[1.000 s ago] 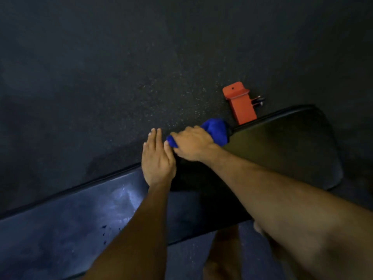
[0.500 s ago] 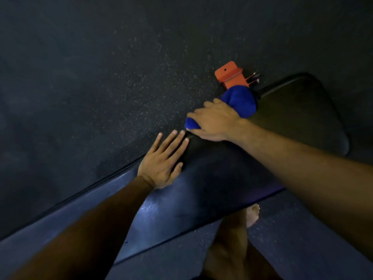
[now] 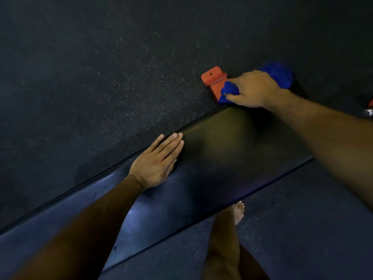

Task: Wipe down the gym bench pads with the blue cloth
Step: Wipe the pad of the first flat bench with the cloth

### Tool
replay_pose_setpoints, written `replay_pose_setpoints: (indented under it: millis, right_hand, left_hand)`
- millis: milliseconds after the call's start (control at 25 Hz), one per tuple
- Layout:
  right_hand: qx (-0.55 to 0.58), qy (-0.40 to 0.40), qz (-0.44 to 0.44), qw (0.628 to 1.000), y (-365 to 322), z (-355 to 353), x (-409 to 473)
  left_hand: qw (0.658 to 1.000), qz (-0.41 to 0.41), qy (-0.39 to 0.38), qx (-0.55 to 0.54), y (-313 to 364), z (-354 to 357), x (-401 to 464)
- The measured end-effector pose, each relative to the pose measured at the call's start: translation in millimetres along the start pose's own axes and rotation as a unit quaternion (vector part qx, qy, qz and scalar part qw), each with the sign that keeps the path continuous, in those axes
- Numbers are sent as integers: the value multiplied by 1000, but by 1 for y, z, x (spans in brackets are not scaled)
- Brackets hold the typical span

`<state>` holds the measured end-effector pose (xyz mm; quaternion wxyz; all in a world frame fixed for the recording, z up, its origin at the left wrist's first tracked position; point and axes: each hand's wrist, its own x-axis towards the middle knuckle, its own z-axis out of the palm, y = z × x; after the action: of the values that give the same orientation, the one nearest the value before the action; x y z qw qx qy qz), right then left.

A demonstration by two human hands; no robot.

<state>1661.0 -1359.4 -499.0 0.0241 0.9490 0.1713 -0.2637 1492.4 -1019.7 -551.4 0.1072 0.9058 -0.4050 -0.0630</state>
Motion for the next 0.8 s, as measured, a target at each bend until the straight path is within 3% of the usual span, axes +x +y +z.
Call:
replay_pose_setpoints:
  millis: [160, 360, 520, 720, 800]
  right_hand:
    - [19, -34, -15, 999, -52, -1, 6]
    - [33, -68, -141, 987, -136, 7, 12]
    - [-6, -31, -181, 983, -87, 6, 4]
    - [-54, -40, -32, 997, 25, -6, 4]
    - [-53, -31, 12, 998, 35, -5, 6]
  left_hand:
    - [999, -12, 14, -29, 0, -1, 0]
    - [999, -23, 13, -44, 1, -1, 0]
    - [999, -30, 9, -40, 0, -3, 1]
    - [999, -33, 2, -42, 0, -1, 0]
    - [998, -38, 5, -41, -1, -1, -1]
